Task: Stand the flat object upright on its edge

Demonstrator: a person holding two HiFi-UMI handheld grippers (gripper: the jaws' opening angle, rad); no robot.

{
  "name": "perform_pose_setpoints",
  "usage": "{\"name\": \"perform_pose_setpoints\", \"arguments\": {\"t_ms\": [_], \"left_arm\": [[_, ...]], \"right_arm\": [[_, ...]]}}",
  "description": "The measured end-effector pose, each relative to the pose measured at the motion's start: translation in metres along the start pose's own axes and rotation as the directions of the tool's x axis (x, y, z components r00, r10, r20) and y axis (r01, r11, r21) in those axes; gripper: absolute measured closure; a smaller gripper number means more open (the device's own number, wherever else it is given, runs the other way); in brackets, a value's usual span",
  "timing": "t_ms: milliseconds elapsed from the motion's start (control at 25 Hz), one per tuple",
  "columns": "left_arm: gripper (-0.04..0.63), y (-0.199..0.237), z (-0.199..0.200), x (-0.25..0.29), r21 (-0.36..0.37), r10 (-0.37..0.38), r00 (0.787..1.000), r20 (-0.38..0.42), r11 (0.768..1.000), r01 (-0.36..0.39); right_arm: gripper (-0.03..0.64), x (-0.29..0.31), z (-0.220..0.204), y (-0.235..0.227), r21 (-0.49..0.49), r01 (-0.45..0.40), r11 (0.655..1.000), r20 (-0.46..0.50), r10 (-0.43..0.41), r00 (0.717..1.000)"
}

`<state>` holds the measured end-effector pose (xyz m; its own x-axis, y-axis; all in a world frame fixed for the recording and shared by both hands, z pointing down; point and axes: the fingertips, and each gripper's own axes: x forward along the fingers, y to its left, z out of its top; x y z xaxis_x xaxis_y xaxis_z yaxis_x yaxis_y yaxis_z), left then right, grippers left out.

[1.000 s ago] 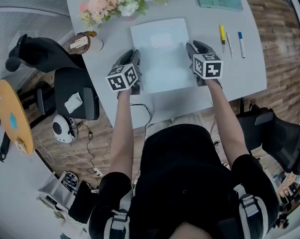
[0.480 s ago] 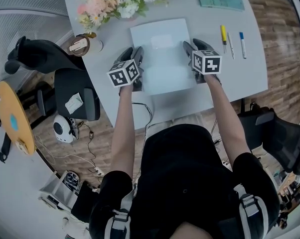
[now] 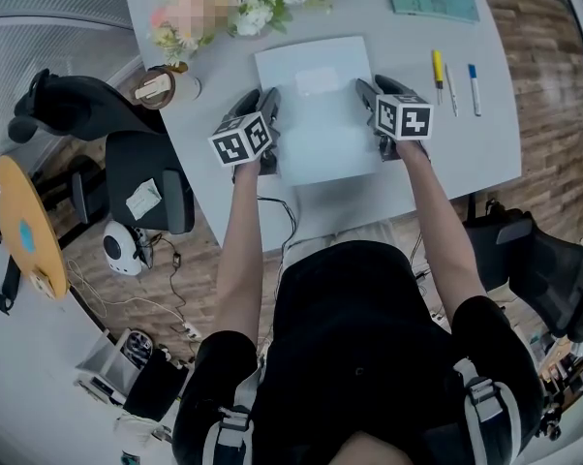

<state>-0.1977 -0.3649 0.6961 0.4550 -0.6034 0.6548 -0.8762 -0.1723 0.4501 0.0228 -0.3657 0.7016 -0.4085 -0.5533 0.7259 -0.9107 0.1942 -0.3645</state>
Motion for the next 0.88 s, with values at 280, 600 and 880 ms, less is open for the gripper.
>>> {"name": "perform_pose_setpoints", "arguments": {"t_ms": [280, 600, 880], "left_arm": [[0.408, 0.0004, -0.0041, 0.0031, -0.020, -0.013, 1.000, -0.012, 1.000, 0.013], [0.410, 0.0052, -0.0082, 0.0056, -0.111, -0.038, 0.999, 0.003, 0.993, 0.039], [0.411, 0.0066, -0.0071, 0.0066, -0.126, -0.059, 0.998, -0.004, 0.990, 0.058]], "right_arm": [[0.431, -0.0005, -0.0004, -0.0003, 0.016, -0.005, 1.000, -0.009, 0.005, 1.000], [0.431, -0.0001, -0.0007, -0.0009, 0.046, -0.009, 0.999, -0.002, 0.009, 1.000], [0.434, 0.0018, -0.0005, -0.0014, 0.061, -0.025, 0.998, -0.008, 0.025, 1.000]]}}
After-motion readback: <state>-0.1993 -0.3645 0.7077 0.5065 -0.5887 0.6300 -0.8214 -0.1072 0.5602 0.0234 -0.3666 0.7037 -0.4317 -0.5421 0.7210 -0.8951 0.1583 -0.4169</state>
